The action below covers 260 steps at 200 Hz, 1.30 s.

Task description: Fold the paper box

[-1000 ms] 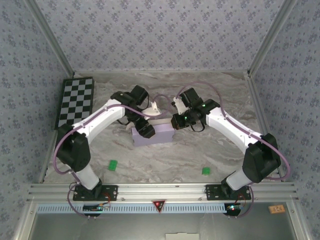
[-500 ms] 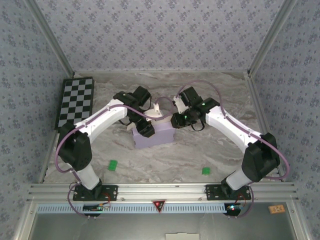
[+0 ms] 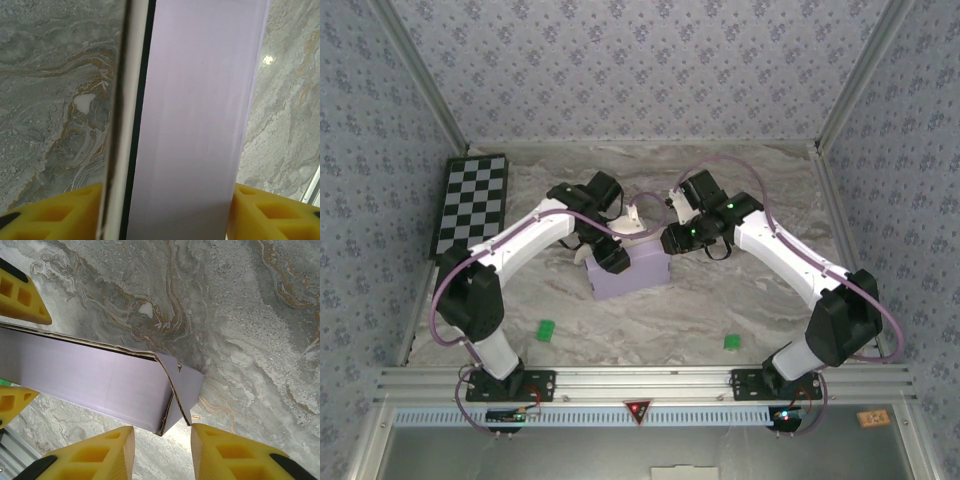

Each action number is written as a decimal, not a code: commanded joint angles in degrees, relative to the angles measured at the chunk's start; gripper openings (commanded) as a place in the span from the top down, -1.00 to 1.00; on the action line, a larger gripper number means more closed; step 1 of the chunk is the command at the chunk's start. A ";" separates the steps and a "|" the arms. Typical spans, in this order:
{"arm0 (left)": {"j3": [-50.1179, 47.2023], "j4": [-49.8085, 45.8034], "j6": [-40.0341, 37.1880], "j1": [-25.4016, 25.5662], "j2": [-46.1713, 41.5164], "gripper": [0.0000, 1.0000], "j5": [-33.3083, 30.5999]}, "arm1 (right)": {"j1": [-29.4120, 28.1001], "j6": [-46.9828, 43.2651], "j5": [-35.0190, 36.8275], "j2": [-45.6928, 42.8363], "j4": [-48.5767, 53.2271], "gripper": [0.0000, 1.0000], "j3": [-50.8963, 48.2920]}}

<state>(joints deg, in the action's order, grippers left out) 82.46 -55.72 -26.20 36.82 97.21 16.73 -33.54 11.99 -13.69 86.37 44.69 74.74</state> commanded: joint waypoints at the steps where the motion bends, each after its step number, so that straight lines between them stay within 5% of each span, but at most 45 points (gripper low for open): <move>1: 1.99 -0.70 0.71 0.74 -2.27 -0.24 -1.26 | -0.19 -0.47 0.78 -0.84 1.24 0.28 1.59; 131: 3.90 -2.18 1.08 2.98 -1.45 0.22 -2.27 | -0.68 -0.38 3.48 -3.30 2.06 0.30 1.57; 175: 3.49 -2.58 0.48 3.13 -1.64 0.22 -2.95 | 0.05 0.23 5.96 -5.13 2.54 0.19 1.91; 260: 2.36 -5.64 -6.43 4.85 -2.10 0.23 -3.82 | 2.05 -3.92 -0.51 -2.08 4.23 0.20 3.63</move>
<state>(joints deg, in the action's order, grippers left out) 84.60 -58.43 -29.65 41.08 96.64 12.58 -31.75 10.44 -12.03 82.81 46.15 75.83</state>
